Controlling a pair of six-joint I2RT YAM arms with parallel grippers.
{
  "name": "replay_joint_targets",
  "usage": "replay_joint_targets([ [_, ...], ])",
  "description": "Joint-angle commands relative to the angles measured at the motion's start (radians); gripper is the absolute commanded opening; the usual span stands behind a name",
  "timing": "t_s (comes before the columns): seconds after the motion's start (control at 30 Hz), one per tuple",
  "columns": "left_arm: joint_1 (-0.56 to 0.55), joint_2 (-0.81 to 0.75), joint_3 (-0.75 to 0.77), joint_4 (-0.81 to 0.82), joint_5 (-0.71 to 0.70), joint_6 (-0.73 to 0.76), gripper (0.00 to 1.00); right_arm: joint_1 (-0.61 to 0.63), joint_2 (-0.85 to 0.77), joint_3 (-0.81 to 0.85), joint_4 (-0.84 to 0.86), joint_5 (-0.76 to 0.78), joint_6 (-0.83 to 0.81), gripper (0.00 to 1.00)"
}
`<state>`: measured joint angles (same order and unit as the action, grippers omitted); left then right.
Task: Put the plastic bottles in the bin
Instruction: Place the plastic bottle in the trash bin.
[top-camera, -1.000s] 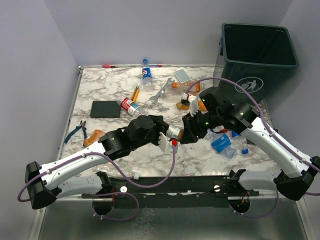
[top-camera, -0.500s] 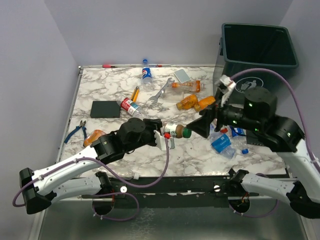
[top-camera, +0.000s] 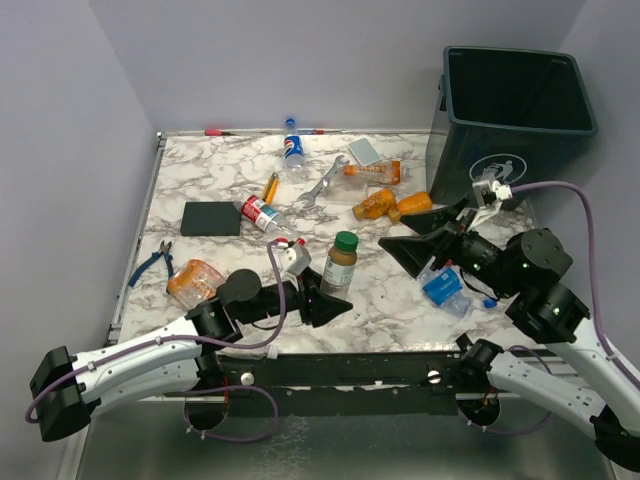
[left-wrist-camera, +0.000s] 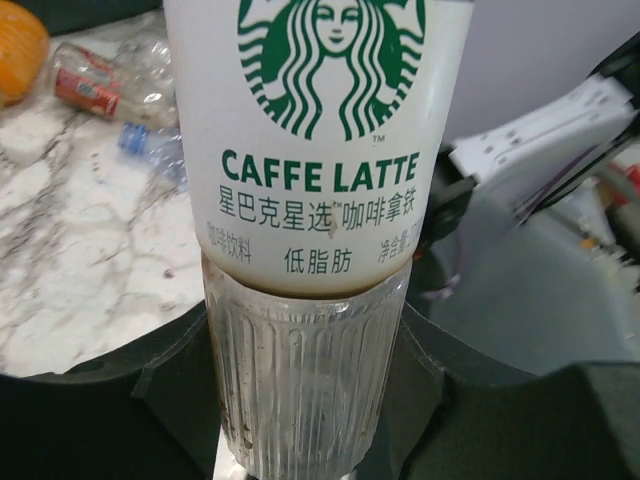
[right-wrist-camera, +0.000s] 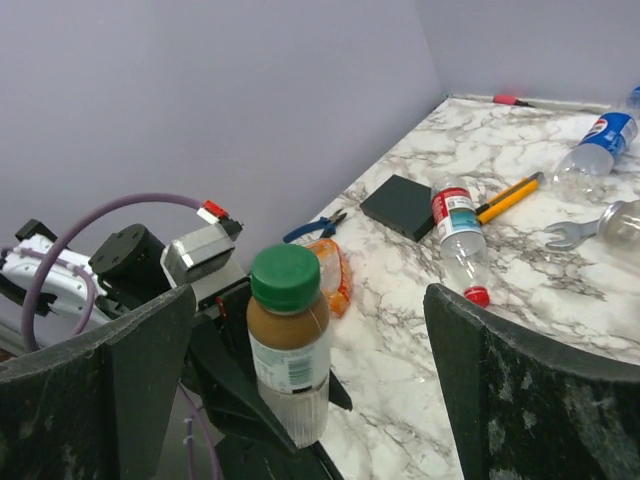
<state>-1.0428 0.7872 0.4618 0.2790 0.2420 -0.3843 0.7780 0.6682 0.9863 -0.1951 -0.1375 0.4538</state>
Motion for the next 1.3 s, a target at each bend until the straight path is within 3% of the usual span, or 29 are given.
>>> replay_joint_targets([
  [0.0, -0.004, -0.062, -0.021, 0.259, 0.026, -0.263, 0.24, 0.005, 0.046, -0.035, 0.179, -0.070, 0.091, 1.00],
  [0.23, -0.003, -0.048, -0.007, 0.200, 0.029, -0.250, 0.23, 0.006, 0.185, -0.022, 0.331, -0.203, 0.160, 1.00],
  [0.47, -0.003, -0.036, 0.025, 0.150, 0.033, -0.219, 0.23, 0.007, 0.342, 0.087, 0.294, -0.296, 0.150, 1.00],
  [0.6, -0.003, -0.048, 0.031, 0.129, 0.025, -0.207, 0.23, 0.009, 0.378, 0.114, 0.254, -0.348, 0.135, 0.95],
  [0.93, -0.003, -0.054, 0.044, 0.085, 0.009, -0.167, 0.23, 0.026, 0.410, 0.124, 0.126, -0.403, 0.090, 0.72],
  [1.07, -0.004, -0.041, 0.050, 0.081, 0.016, -0.157, 0.25, 0.028, 0.402, 0.119, 0.133, -0.381, 0.094, 0.40],
  [1.13, -0.003, -0.037, 0.053, 0.076, 0.019, -0.152, 0.36, 0.029, 0.385, 0.107, 0.160, -0.367, 0.098, 0.32],
  [1.17, -0.004, -0.039, 0.053, 0.073, 0.016, -0.149, 0.52, 0.028, 0.377, 0.104, 0.167, -0.355, 0.099, 0.30],
  [1.2, -0.004, -0.044, 0.051, 0.070, 0.011, -0.147, 0.74, 0.029, 0.370, 0.104, 0.171, -0.347, 0.098, 0.27],
  [1.27, -0.003, -0.064, 0.044, 0.056, -0.023, -0.139, 0.97, 0.028, 0.352, 0.110, 0.170, -0.320, 0.088, 0.23],
])
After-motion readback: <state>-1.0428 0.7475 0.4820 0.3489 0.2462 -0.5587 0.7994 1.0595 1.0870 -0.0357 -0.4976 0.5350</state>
